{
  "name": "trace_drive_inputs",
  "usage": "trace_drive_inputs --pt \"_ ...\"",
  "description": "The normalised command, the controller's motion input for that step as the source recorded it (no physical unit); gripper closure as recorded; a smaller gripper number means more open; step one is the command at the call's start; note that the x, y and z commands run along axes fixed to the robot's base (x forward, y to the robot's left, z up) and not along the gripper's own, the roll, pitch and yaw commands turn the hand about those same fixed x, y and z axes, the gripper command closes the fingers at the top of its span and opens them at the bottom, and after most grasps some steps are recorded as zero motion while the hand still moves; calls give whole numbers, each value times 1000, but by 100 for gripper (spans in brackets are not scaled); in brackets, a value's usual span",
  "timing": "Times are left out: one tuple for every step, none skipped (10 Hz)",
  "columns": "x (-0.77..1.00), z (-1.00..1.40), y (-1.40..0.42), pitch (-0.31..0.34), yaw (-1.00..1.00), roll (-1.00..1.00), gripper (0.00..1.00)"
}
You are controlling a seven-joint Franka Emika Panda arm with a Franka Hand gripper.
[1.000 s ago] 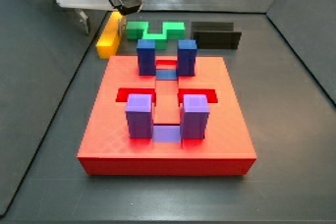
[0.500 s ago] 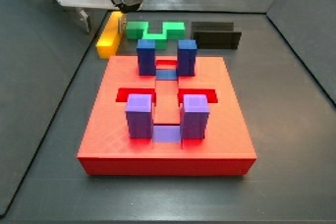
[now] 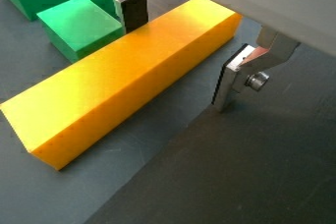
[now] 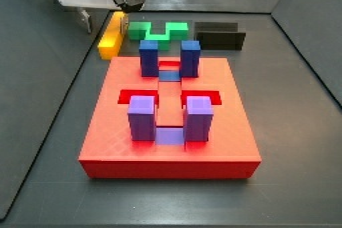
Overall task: Pick up the yellow object. Move up. Move to above the board. Insert the yellow object.
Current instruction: Pick up the yellow object.
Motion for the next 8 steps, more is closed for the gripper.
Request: trace_drive_inputs --pt "0 -129 77 0 -11 209 0" --pt "0 -69 129 0 -31 203 0" --pt "0 -54 106 0 -40 196 0" --pt "0 -34 94 0 -37 180 0" --pt "6 0 0 0 0 156 0" --pt "0 -34 0 0 0 0 0" --pt "0 -94 0 0 0 46 0" --pt "0 -177 0 0 0 50 0"
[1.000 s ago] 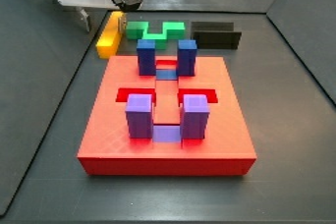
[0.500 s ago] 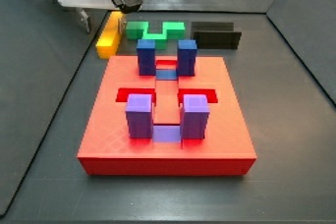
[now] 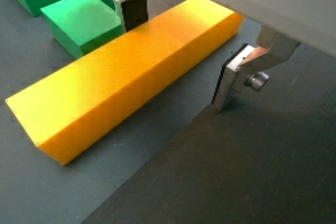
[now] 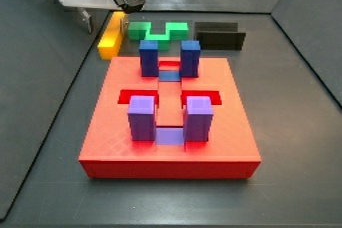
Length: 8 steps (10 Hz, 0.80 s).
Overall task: Pick up the yellow object. Move up. Move to above the board. Insert the yellow object.
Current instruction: Pick up the yellow object.
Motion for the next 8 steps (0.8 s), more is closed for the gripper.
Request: trace_drive_inputs --pt "11 -249 0 0 0 64 0" --pt "0 -220 0 0 0 64 0" --pt "0 -14 0 0 0 40 0" --pt "0 0 0 0 0 7 0" --pt "0 0 0 0 0 63 0" --pt "0 0 0 0 0 37 0" --pt "0 0 0 0 0 0 100" --pt "0 0 0 0 0 0 100"
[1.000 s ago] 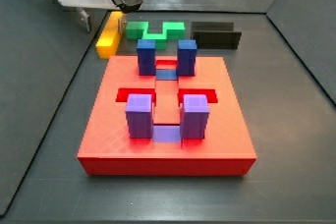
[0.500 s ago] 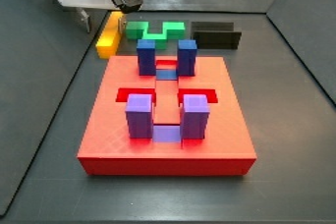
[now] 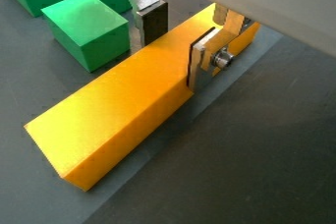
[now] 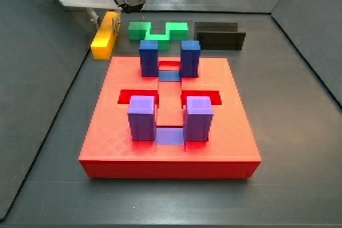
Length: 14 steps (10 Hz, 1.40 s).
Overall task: Pick up the yellow object. Move up. Move to above the board. Insert the yellow object.
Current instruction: Pick up the yellow object.
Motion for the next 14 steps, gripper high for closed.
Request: trace_drive_inputs --pt "0 0 0 0 0 0 100" --pt "0 0 0 0 0 0 100" --pt "0 0 0 0 0 0 100" --pt "0 0 0 0 0 0 100" --pt "0 0 0 0 0 0 100" --pt "0 0 0 0 0 0 100" --pt "0 0 0 0 0 0 100" --pt "0 0 0 0 0 0 100" --pt "0 0 0 0 0 0 100" --pt "0 0 0 0 0 0 100" --pt "0 0 0 0 0 0 100" --pt "0 0 0 0 0 0 100" --pt "0 0 0 0 0 0 100" --pt "0 0 0 0 0 0 100"
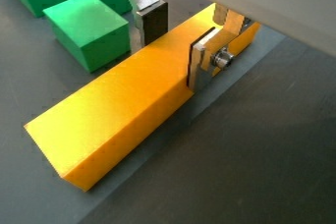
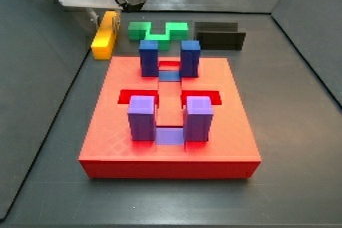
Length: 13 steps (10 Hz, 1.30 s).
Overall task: Pick up the yellow object. Move up. Move to above the board. Insert the yellow object.
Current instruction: Move up, then move to above the board.
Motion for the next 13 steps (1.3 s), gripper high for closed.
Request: trace_drive_inputs --pt "0 833 0 0 0 0 100" --pt "-8 820 -31 9 -17 -4 100" --pt "-86 654 -41 56 -7 -22 100" --pt "-101 299 -21 20 -1 -35 100" --pt "0 1400 0 0 0 0 100" --pt "-6 1400 0 12 1 -6 100" --pt "-49 1400 -13 37 2 -24 100" --pt "-47 1400 -12 -1 -2 -48 100" --pt "-13 1400 -5 19 -5 -69 100" --pt "16 1400 1 61 -8 -89 100" --pt "-14 1400 -4 69 -7 -92 100" --pt "-30 826 -3 54 -6 -86 100" --pt "820 216 -1400 30 -312 26 100"
